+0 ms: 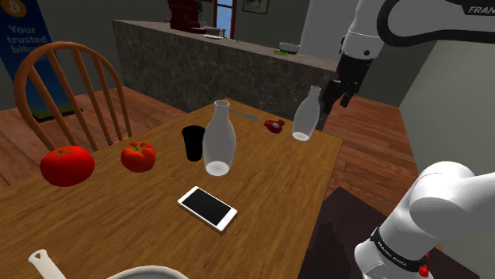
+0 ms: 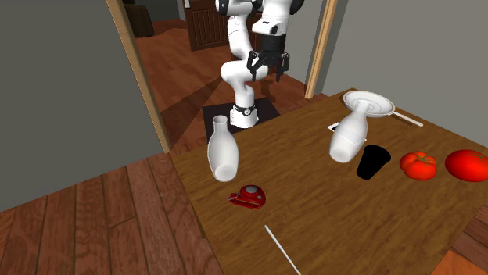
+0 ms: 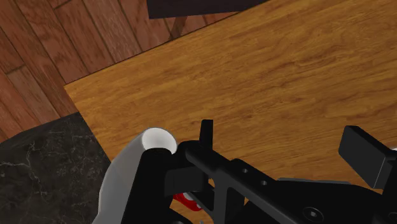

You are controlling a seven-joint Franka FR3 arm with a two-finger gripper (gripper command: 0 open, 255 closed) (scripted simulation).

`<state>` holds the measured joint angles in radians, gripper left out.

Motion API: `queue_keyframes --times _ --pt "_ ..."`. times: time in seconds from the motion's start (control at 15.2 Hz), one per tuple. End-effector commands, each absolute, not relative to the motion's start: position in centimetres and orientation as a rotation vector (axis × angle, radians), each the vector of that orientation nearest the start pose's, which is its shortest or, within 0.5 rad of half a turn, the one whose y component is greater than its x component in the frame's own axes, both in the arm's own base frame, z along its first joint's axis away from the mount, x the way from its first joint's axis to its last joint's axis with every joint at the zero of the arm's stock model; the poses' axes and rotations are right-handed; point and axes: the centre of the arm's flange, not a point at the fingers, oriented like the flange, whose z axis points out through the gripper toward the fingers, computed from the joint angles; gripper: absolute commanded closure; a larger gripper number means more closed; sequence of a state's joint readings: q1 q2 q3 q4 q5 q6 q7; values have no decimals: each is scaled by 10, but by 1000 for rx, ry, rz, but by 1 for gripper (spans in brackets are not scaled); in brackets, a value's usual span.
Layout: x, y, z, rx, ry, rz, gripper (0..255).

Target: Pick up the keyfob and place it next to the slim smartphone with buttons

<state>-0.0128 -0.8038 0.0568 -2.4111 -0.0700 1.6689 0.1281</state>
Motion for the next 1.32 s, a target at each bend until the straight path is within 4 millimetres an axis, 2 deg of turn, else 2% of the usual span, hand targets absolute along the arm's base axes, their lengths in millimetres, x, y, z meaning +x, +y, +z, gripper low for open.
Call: queue_keyframes --times 0.0,0.66,1.25 --pt "311 11 579 -3242 155 -112 0" --pt "408 -48 513 -3234 -97 -114 0" --pt "503 -87 453 -3210 -323 -115 0"
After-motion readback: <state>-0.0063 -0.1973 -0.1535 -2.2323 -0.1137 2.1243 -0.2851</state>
